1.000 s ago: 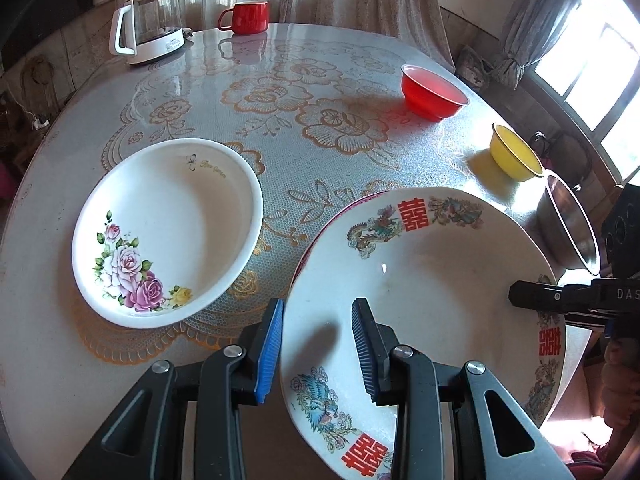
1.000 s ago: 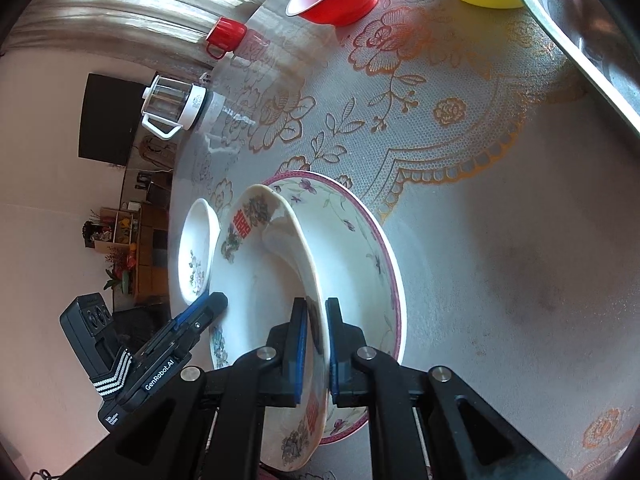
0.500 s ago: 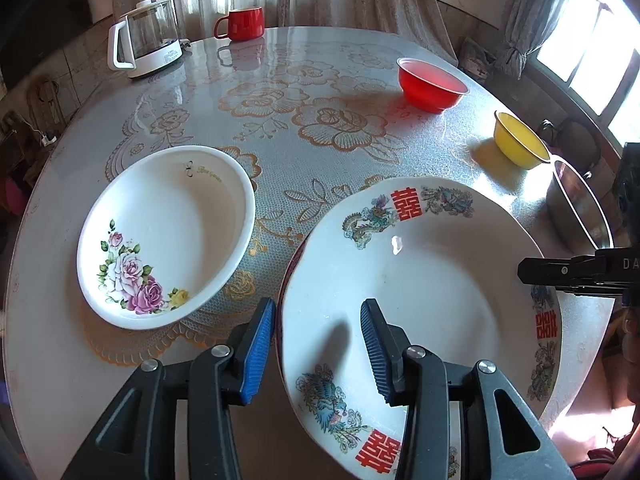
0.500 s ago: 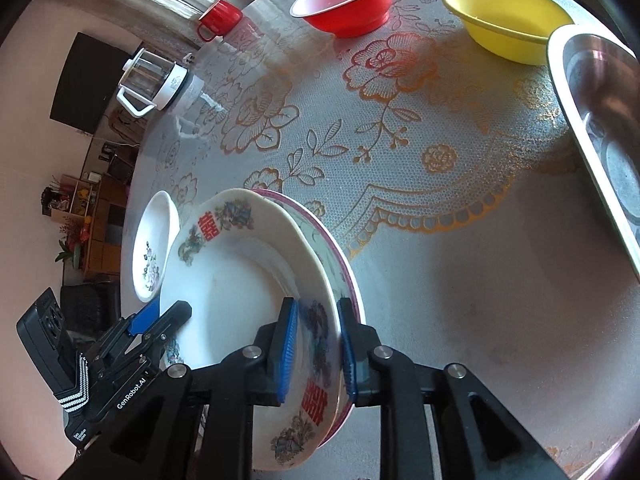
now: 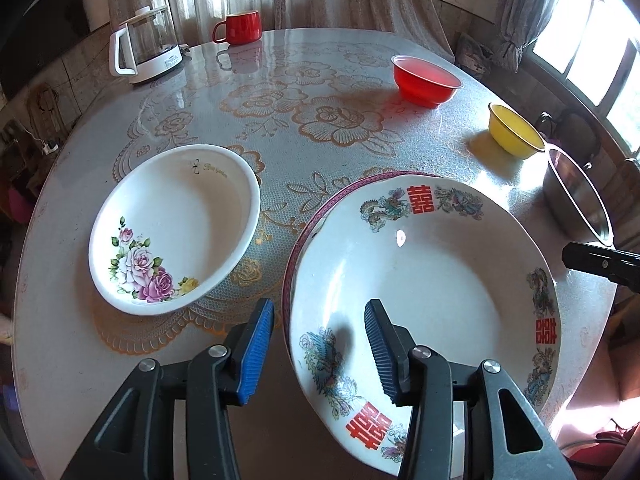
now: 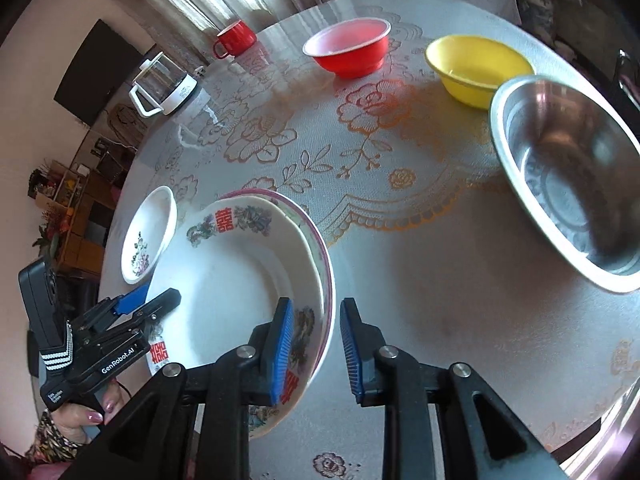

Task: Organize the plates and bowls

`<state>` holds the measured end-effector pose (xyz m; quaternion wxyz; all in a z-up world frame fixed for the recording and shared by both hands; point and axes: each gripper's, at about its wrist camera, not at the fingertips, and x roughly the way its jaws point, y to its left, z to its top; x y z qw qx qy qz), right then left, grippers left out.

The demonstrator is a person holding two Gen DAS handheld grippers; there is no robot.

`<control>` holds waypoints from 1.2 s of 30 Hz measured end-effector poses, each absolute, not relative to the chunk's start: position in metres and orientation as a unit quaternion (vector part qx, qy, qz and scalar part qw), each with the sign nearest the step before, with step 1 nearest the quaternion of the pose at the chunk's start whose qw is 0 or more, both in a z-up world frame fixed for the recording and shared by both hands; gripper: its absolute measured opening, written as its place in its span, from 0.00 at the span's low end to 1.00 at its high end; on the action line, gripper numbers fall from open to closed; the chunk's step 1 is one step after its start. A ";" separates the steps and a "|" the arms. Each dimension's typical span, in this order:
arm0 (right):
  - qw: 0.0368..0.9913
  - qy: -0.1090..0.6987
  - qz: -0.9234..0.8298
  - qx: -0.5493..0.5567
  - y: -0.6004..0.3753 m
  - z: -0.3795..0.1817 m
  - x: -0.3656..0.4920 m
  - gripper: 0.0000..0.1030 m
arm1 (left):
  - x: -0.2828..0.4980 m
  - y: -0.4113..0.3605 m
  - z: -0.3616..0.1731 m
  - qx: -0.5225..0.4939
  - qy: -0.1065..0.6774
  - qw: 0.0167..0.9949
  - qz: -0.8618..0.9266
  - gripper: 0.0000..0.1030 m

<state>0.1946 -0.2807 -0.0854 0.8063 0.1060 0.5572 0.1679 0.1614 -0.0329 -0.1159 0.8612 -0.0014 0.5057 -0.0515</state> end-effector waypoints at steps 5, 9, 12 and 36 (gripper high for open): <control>0.788 0.582 0.174 0.097 -0.278 -0.090 0.192 0.24 | 0.150 -0.036 -0.111 0.025 0.504 0.862 -0.056 0.29; 0.774 0.596 0.185 0.109 -0.277 -0.101 0.183 0.21 | 0.142 -0.038 -0.111 0.043 0.504 0.861 -0.053 0.27; 0.770 0.601 0.190 0.103 -0.274 -0.105 0.180 0.13 | 0.143 -0.039 -0.111 0.044 0.503 0.862 -0.048 0.27; 0.772 0.601 0.186 0.088 -0.268 -0.108 0.191 0.19 | 0.152 -0.042 -0.106 0.024 0.501 0.864 -0.028 0.51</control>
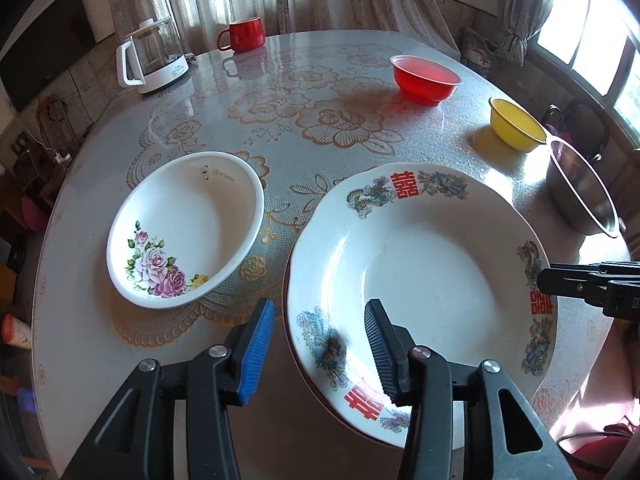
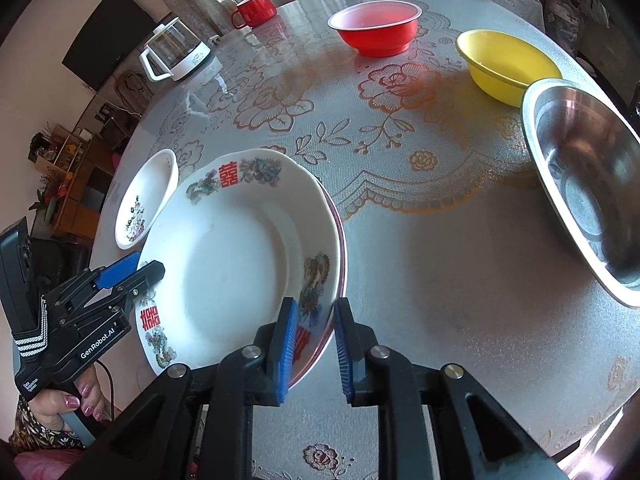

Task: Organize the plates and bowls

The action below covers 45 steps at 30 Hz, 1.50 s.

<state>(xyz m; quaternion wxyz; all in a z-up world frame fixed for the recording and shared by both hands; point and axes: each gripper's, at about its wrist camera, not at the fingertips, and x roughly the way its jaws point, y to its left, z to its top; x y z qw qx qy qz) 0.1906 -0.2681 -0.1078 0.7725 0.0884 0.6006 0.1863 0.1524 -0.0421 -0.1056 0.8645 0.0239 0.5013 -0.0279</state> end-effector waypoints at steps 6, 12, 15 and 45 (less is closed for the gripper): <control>0.776 0.600 0.174 0.085 -0.270 -0.103 0.190 0.26 | 0.148 -0.026 -0.098 0.005 0.496 0.868 -0.015 0.70; 0.794 0.583 0.156 0.072 -0.263 -0.085 0.196 0.31 | 0.143 -0.005 -0.095 -0.017 0.499 0.867 0.002 0.76; 0.800 0.574 0.161 0.061 -0.254 -0.075 0.199 0.34 | 0.141 0.005 -0.094 -0.031 0.499 0.866 0.009 0.77; 0.774 0.577 0.262 -0.013 -0.078 -0.064 0.271 0.42 | 0.174 0.164 -0.106 -0.215 0.489 0.841 0.090 0.83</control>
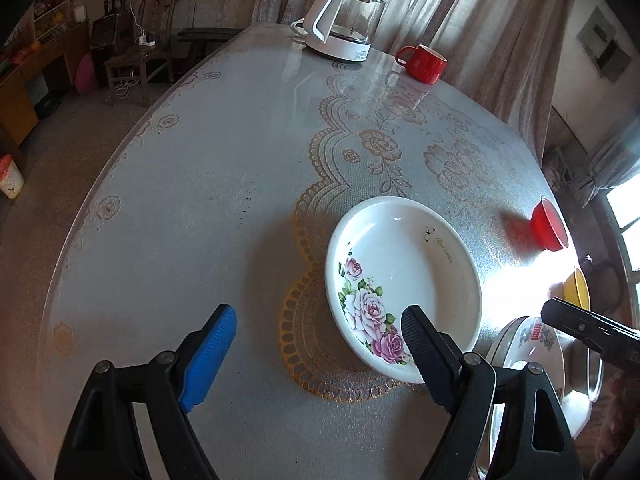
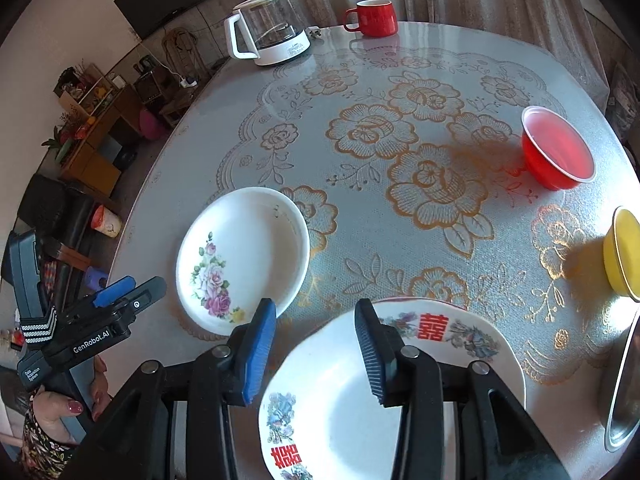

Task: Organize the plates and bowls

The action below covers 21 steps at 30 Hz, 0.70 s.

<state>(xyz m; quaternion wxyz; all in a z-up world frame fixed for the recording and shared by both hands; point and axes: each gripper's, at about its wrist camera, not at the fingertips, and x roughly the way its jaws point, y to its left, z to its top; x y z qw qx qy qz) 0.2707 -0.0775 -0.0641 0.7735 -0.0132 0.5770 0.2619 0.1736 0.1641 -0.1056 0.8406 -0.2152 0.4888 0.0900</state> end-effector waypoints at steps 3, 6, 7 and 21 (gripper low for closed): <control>0.766 0.587 0.261 -0.020 -0.062 -0.075 0.284 0.42 | 0.182 0.168 -0.110 -0.218 0.496 0.836 0.087 0.82; 0.756 0.600 0.261 -0.025 -0.049 -0.089 0.295 0.42 | 0.192 0.167 -0.115 -0.208 0.504 0.835 0.080 0.82; 0.753 0.604 0.259 -0.024 -0.045 -0.093 0.298 0.42 | 0.196 0.167 -0.117 -0.205 0.507 0.833 0.075 0.82; 0.730 0.632 0.259 -0.033 -0.017 -0.133 0.320 0.39 | 0.223 0.153 -0.139 -0.175 0.527 0.831 0.036 0.56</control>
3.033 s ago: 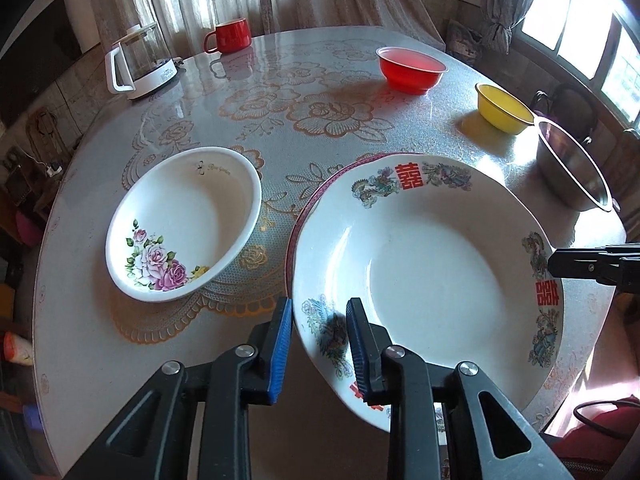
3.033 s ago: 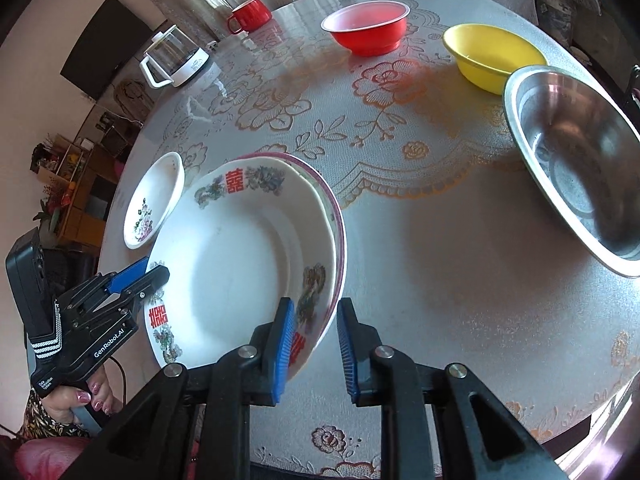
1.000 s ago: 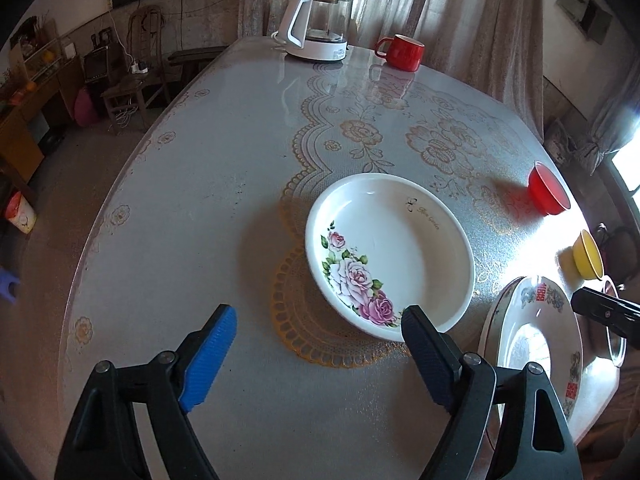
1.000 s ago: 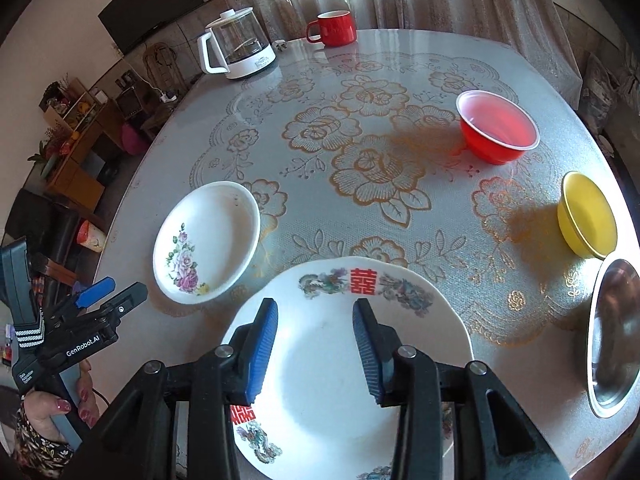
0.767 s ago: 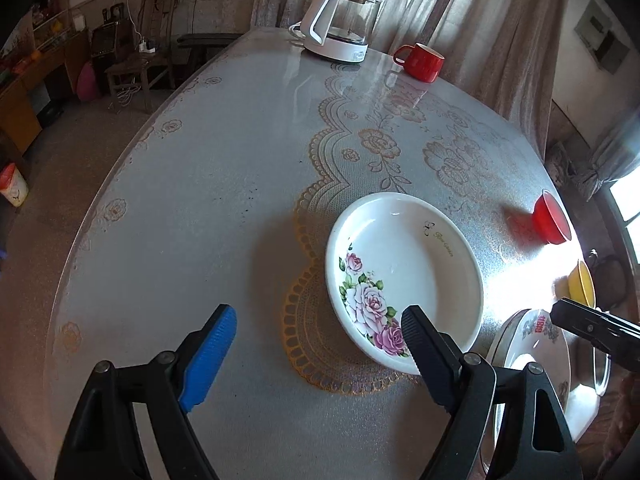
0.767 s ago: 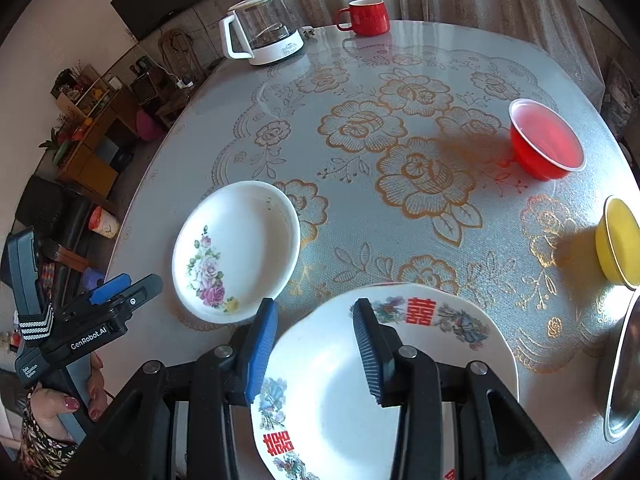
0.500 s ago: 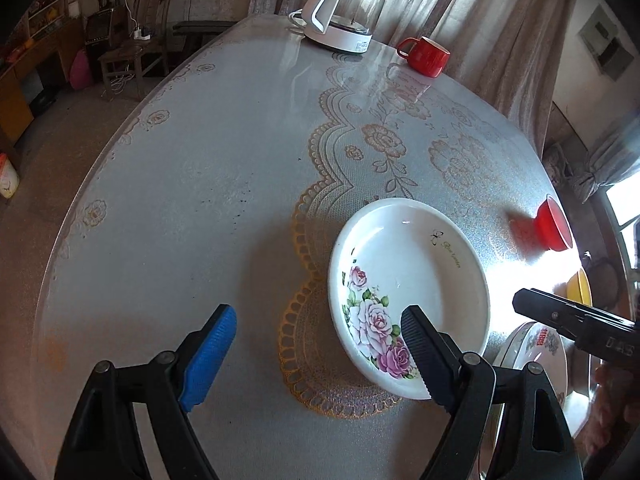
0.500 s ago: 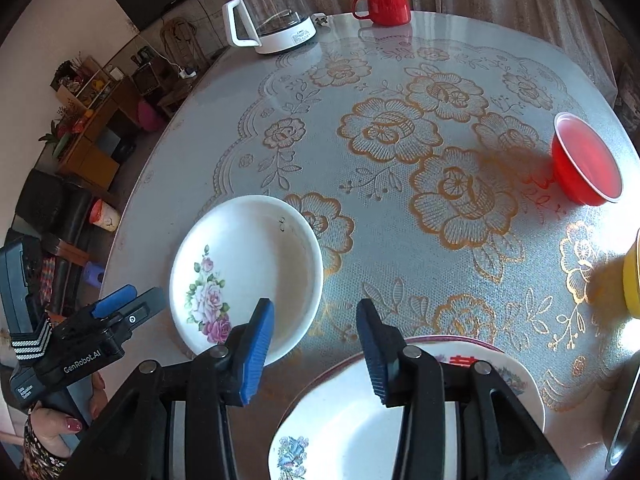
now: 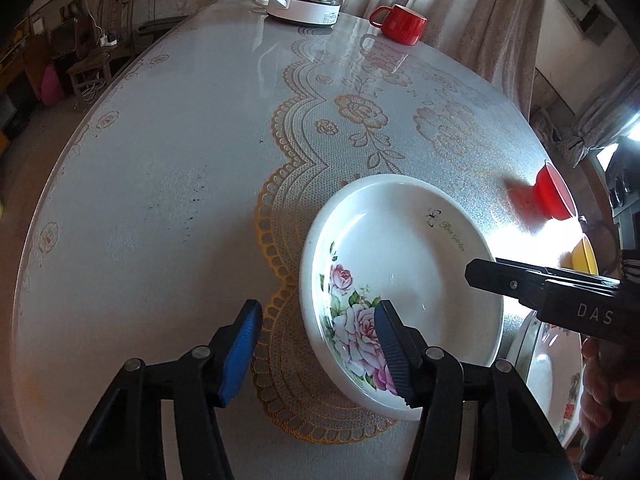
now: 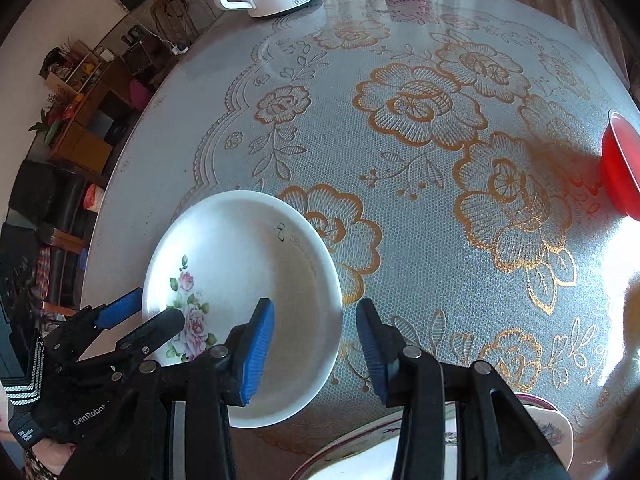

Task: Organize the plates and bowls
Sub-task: 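Grasp the rose bowl rim and lift it toward the plate stack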

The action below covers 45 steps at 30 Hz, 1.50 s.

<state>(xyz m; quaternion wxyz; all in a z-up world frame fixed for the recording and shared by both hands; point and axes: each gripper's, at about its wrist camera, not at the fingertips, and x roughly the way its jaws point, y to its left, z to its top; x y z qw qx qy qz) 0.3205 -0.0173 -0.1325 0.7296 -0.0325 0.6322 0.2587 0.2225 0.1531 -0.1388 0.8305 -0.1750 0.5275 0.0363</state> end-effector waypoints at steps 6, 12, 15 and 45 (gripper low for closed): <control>0.724 0.642 0.252 -0.023 -0.018 -0.142 0.321 0.35 | 0.225 0.151 -0.140 -0.166 0.522 0.836 0.031 0.56; 0.726 0.638 0.255 -0.040 -0.012 -0.145 0.318 0.30 | 0.228 0.144 -0.143 -0.141 0.515 0.845 0.026 0.56; 0.731 0.631 0.253 -0.064 -0.006 -0.145 0.316 0.27 | 0.226 0.141 -0.143 -0.137 0.511 0.848 0.022 0.54; 0.772 0.574 0.270 -0.041 -0.026 -0.096 0.289 0.09 | 0.215 0.151 -0.141 -0.193 0.455 0.869 -0.009 0.24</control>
